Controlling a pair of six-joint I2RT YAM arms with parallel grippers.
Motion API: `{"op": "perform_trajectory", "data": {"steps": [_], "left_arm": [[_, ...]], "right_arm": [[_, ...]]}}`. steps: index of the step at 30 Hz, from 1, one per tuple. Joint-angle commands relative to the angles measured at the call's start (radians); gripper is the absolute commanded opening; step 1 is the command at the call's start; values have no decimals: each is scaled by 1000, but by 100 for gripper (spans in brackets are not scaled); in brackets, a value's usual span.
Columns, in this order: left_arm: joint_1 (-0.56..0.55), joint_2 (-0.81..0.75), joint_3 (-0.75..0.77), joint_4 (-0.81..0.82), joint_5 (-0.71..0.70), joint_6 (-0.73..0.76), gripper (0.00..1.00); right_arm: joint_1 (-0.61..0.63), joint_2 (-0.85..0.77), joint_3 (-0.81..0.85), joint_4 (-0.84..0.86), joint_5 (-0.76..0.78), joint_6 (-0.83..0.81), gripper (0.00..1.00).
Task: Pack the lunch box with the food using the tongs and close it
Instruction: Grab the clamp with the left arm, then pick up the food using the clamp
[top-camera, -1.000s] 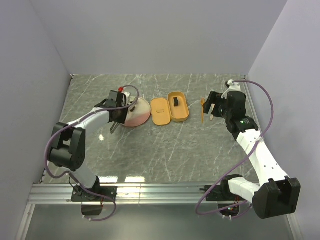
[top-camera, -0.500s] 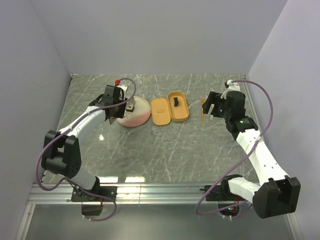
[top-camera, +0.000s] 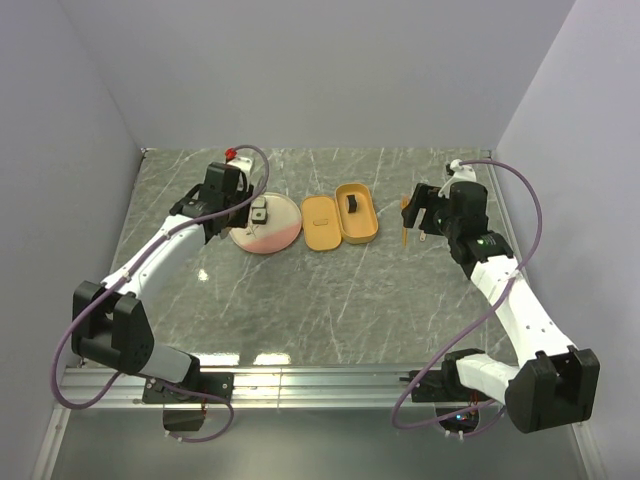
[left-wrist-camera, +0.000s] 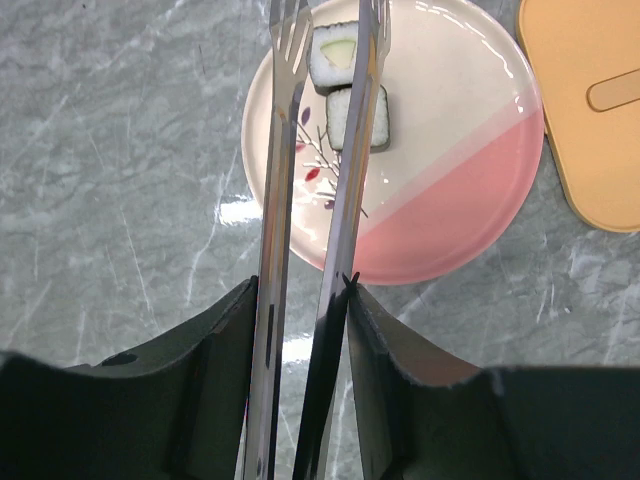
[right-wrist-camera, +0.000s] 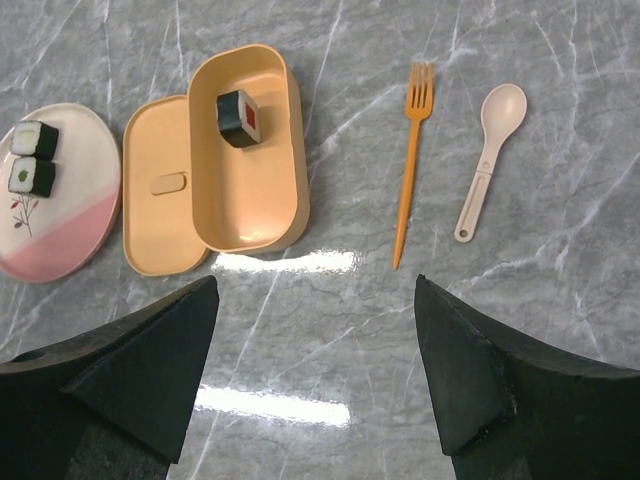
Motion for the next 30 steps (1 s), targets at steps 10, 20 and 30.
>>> {"op": "perform_trajectory", "data": {"steps": [10, 20, 30], "left_arm": [[-27, 72, 100, -23, -69, -25, 50], [-30, 150, 142, -29, -100, -30, 52], [-34, 206, 168, -48, -84, -27, 52]], "right_arm": [[11, 12, 28, 42, -9, 4, 85], [13, 23, 36, 44, -10, 0, 85], [11, 37, 48, 42, -14, -3, 85]]}}
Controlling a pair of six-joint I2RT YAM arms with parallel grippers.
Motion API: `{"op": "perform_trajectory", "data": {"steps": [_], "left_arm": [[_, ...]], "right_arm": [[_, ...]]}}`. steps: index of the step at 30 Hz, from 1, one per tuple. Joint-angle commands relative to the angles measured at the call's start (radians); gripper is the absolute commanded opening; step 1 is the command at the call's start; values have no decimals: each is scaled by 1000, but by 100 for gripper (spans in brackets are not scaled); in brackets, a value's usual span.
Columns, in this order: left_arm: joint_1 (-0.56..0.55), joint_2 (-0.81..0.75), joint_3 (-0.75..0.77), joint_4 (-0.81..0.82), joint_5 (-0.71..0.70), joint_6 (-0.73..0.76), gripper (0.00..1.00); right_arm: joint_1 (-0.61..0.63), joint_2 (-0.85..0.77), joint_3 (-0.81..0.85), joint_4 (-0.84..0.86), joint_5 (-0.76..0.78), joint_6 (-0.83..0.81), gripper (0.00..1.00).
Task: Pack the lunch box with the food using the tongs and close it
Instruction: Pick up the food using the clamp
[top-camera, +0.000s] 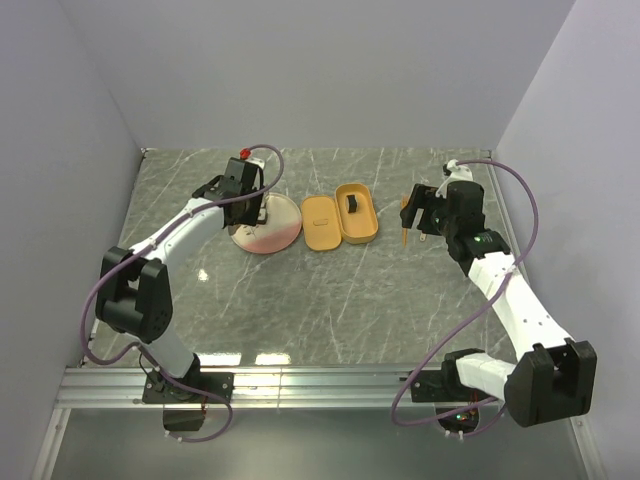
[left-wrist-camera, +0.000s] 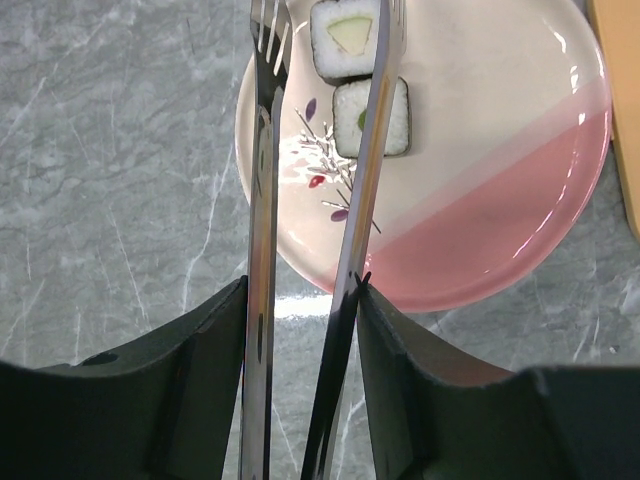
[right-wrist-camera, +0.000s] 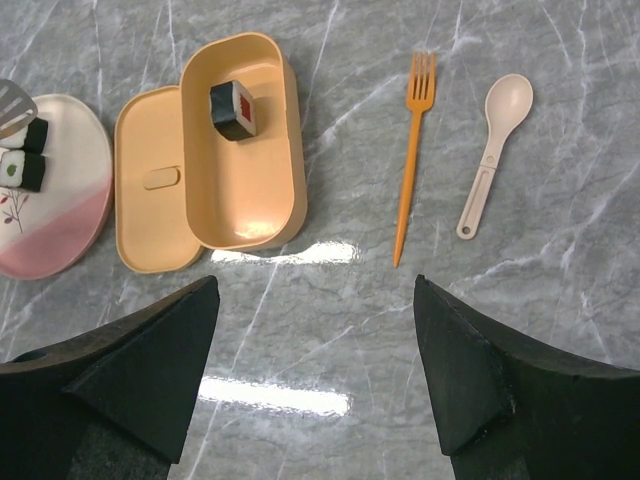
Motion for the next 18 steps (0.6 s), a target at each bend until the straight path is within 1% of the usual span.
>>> {"op": "perform_trajectory", "data": {"steps": [1, 18], "left_arm": [[-6, 3, 53, -3, -3, -9, 52], [-8, 55, 87, -23, 6, 0, 51]], "right_arm": [[9, 5, 48, 35, -14, -2, 85], [7, 19, 51, 35, -18, -5, 85]]}}
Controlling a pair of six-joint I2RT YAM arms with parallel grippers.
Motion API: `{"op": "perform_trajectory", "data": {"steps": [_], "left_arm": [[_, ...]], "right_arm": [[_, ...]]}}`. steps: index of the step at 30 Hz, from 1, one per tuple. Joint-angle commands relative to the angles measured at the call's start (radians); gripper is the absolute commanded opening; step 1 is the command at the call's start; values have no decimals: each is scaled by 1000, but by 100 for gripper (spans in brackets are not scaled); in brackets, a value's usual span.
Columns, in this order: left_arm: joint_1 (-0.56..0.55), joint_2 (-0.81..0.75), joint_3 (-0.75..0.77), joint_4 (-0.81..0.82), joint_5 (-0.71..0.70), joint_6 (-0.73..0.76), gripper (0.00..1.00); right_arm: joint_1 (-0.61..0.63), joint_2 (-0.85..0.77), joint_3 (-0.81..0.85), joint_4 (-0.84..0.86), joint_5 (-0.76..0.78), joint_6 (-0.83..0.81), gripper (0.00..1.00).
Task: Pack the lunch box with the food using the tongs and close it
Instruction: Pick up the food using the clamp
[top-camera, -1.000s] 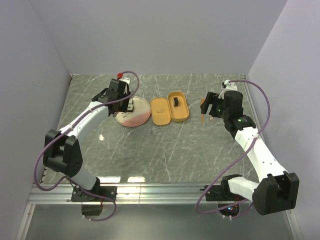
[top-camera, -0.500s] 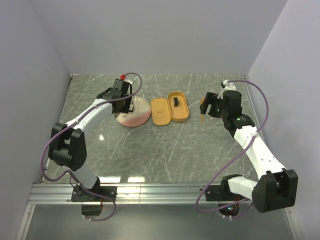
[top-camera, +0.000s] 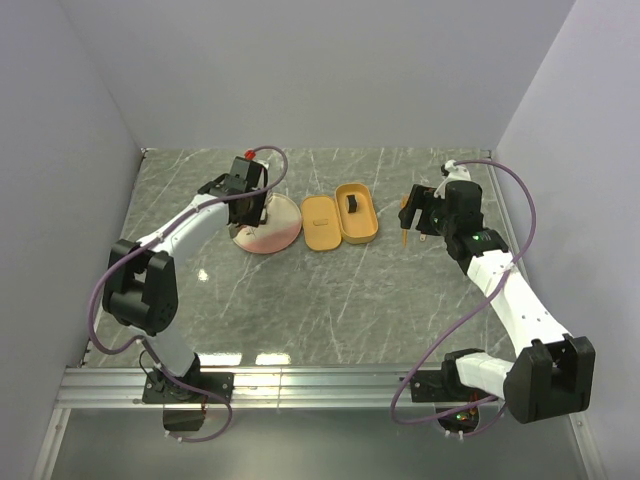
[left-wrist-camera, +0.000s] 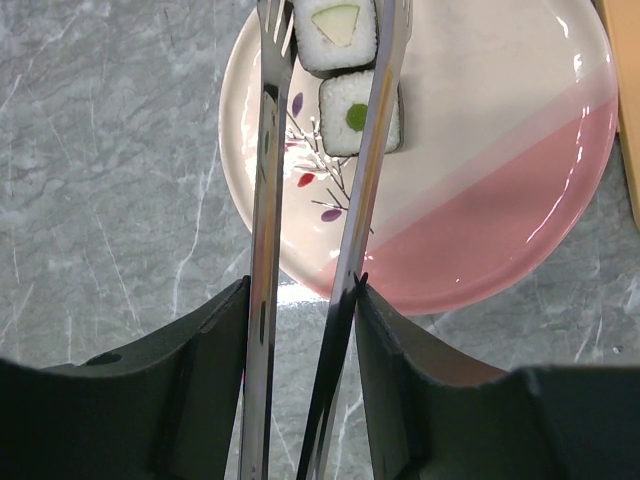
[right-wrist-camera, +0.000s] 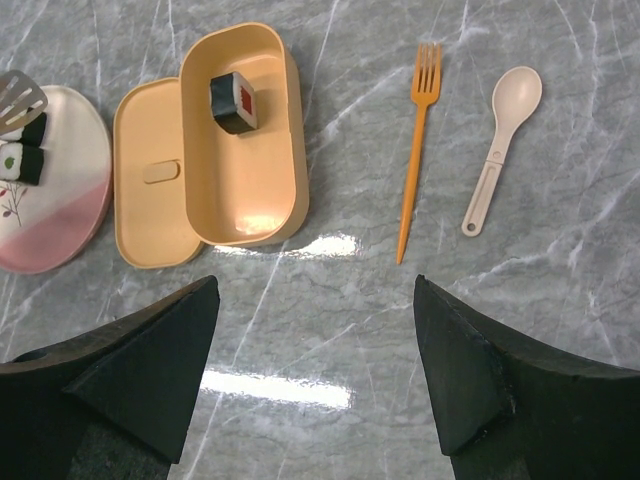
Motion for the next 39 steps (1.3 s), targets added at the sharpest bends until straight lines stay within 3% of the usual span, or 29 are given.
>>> {"op": "perform_trajectory", "data": {"steps": [1, 25, 28, 32, 39], "left_arm": [[-4, 3, 52, 2, -6, 3, 50], [-67, 50, 97, -86, -170, 103, 48], [-73, 50, 92, -81, -185, 112, 43], [-76, 41, 92, -66, -202, 118, 28], [-81, 33, 159, -84, -231, 127, 25]], "right_arm": [[7, 1, 53, 35, -4, -5, 85], [7, 1, 36, 41, -23, 7, 85], [9, -4, 33, 39, -21, 6, 85], [7, -6, 32, 41, -20, 6, 85], [9, -7, 32, 44, -24, 7, 85]]}}
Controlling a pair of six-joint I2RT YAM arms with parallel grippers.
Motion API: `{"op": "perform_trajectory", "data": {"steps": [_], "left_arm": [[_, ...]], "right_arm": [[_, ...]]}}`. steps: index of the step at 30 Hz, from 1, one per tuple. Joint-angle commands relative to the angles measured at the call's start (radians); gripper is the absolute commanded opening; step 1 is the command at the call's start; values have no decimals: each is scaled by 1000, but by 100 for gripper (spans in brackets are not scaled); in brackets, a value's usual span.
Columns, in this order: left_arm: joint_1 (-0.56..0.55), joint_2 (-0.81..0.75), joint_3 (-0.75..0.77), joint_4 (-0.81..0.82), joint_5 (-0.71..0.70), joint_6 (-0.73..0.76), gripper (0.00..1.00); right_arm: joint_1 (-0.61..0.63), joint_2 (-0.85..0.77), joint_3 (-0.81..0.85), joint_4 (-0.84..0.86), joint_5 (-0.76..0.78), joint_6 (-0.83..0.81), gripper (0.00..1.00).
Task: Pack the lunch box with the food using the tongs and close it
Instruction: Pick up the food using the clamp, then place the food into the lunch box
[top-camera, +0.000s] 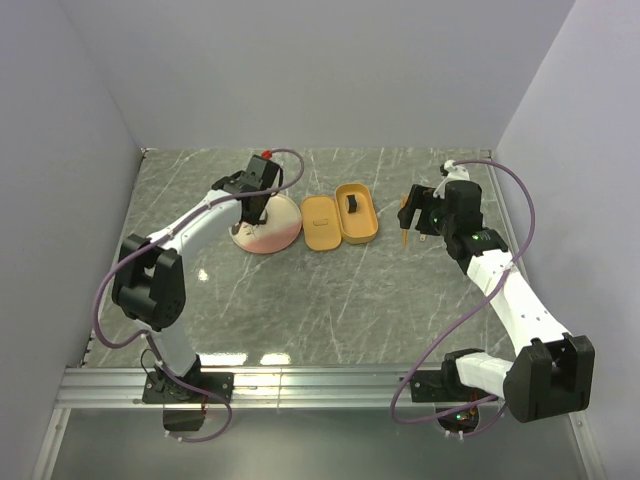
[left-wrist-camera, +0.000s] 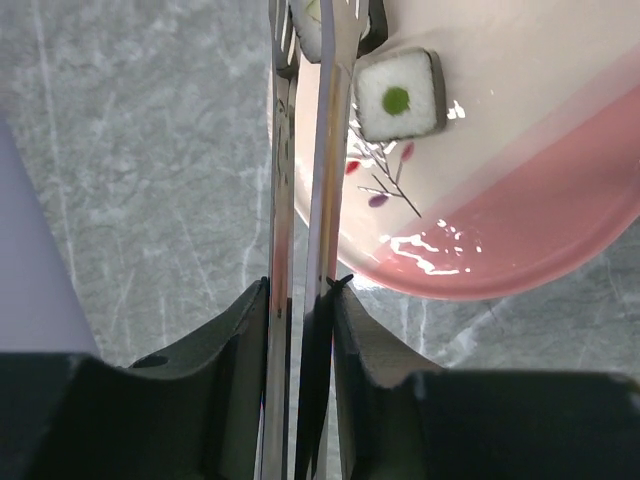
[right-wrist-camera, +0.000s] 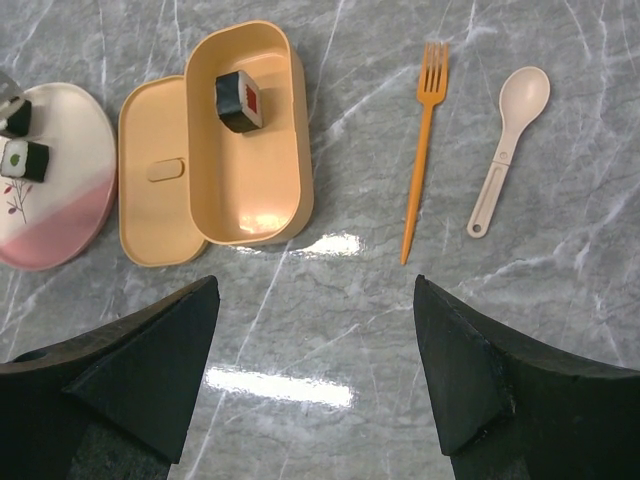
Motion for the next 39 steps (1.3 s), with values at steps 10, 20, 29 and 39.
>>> {"op": "perform_trajectory", "data": {"steps": [10, 20, 29, 39], "left_arm": [[-101, 22, 243, -11, -38, -26, 25], [-301, 122, 419, -25, 57, -113, 26], [-401, 163, 455, -19, 128, -150, 27], [-414, 235, 515, -19, 168, -181, 27]], "right_arm": [[9, -10, 38, 44, 16, 22, 85], [4, -4, 88, 40, 45, 45, 85], [-7, -15, 65, 37, 37, 48, 85], [-13, -25, 53, 29, 33, 39, 85]]}}
